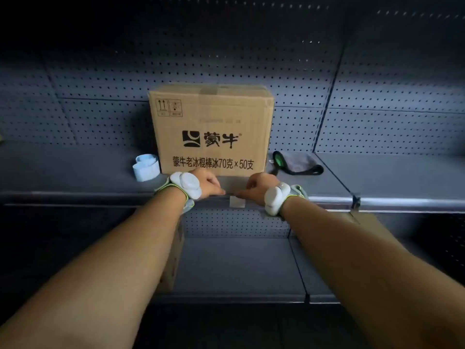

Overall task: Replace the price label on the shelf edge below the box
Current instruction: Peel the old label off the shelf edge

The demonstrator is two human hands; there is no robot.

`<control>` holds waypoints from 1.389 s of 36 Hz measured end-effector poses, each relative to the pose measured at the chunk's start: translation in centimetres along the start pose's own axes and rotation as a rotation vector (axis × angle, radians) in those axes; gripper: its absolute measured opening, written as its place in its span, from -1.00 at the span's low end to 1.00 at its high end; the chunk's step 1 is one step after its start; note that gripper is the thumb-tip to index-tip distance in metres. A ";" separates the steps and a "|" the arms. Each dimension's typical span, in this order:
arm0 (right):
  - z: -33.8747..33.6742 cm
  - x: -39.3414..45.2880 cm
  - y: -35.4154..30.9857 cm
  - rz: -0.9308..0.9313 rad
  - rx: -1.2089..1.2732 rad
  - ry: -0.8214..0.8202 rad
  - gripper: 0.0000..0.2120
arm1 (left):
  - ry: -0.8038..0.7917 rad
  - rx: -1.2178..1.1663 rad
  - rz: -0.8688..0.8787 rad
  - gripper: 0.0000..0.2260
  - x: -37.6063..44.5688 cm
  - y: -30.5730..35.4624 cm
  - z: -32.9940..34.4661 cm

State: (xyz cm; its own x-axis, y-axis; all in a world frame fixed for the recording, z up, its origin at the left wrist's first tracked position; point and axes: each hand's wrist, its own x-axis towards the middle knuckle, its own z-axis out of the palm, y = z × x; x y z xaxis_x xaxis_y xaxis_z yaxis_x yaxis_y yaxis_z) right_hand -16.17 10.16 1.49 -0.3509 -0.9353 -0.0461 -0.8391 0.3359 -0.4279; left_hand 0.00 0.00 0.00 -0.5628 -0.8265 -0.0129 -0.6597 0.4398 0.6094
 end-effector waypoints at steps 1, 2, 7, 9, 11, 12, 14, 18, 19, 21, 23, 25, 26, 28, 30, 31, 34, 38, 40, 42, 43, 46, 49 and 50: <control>0.3 0.3 -0.1 0.005 0.005 -0.012 -0.60 | -0.007 -0.011 0.000 -0.83 0.1 -0.1 0.1; 0.7 0.6 -0.2 0.007 0.016 -0.007 -0.64 | 0.000 -0.025 -0.008 -0.85 0.2 -0.3 0.3; 2.1 1.1 -0.5 0.032 0.000 0.049 -0.71 | 0.012 -0.076 0.013 -0.92 0.3 -0.7 1.3; 2.6 1.7 -0.2 0.039 -0.017 0.063 -0.71 | 0.039 -0.095 0.020 -0.91 0.5 -1.0 1.8; 2.7 1.9 0.2 0.036 0.008 0.077 -0.74 | 0.073 -0.113 0.037 -0.88 0.4 -1.0 2.1; 2.9 2.0 0.3 0.030 0.015 0.073 -0.74 | 0.082 -0.120 0.035 -0.88 0.3 -1.2 2.3; 3.0 2.2 0.4 0.013 0.025 0.100 -0.72 | 0.093 -0.125 0.024 -0.89 0.2 -1.1 2.2; 3.7 2.5 0.8 0.007 0.034 0.152 -0.65 | 0.107 -0.122 0.019 -0.87 0.4 -1.2 2.6; 3.6 2.6 0.8 0.008 0.041 0.164 -0.63 | 0.109 -0.133 0.029 -0.87 0.5 -1.1 2.6; 3.8 2.8 0.7 0.021 0.040 0.146 -0.62 | 0.111 -0.149 0.023 -0.87 0.6 -1.3 2.7; 3.6 2.7 0.5 0.026 0.053 0.116 -0.61 | 0.113 -0.157 0.015 -0.87 0.7 -1.4 2.8; 3.3 2.4 0.4 0.028 0.074 0.077 -0.59 | 0.110 -0.159 0.013 -0.87 0.6 -1.3 2.8; 3.2 2.4 0.2 0.032 0.083 0.051 -0.58 | 0.105 -0.154 0.010 -0.87 0.5 -1.3 2.8; 3.0 2.3 0.0 0.038 0.098 0.021 -0.57 | 0.094 -0.143 0.017 -0.87 0.4 -1.1 2.7; 2.9 2.3 -0.3 0.042 0.093 0.020 -0.57 | 0.101 -0.154 0.017 -0.87 0.5 -1.1 2.6; 2.9 2.3 -0.4 0.045 0.091 0.021 -0.57 | 0.105 -0.159 0.017 -0.87 0.5 -1.1 2.6; 2.7 2.5 -0.5 0.040 0.095 0.012 -0.58 | 0.111 -0.161 0.016 -0.86 0.6 -1.0 2.6; 2.9 2.4 -0.4 0.038 0.097 0.013 -0.60 | 0.118 -0.134 0.011 -0.85 0.5 -1.2 2.8; 3.1 2.4 -0.4 0.044 0.081 0.025 -0.60 | 0.109 -0.126 0.013 -0.84 0.6 -1.2 2.9; 3.2 2.4 -0.6 0.048 0.058 0.041 -0.60 | 0.114 -0.123 0.016 -0.84 0.6 -1.2 2.8; 3.1 2.4 -0.7 0.049 0.048 0.046 -0.59 | 0.118 -0.125 0.018 -0.83 0.6 -1.2 2.7; 3.0 2.4 -0.7 0.050 0.021 0.048 -0.55 | 0.124 -0.128 0.026 -0.82 0.7 -1.0 2.7; 3.2 2.5 -0.7 0.046 0.023 0.048 -0.53 | 0.121 -0.138 0.018 -0.83 0.6 -1.1 2.7; 3.2 2.5 -0.7 0.048 0.026 0.045 -0.53 | 0.119 -0.140 0.021 -0.83 0.7 -1.0 2.8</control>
State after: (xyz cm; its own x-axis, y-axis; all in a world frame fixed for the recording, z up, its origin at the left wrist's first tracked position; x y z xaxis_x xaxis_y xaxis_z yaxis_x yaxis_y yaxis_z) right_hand -15.16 7.19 -1.21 -0.4094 -0.9120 -0.0265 -0.8100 0.3767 -0.4495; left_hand -1.10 -0.05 -2.82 -0.5074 -0.8571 0.0894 -0.5681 0.4107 0.7132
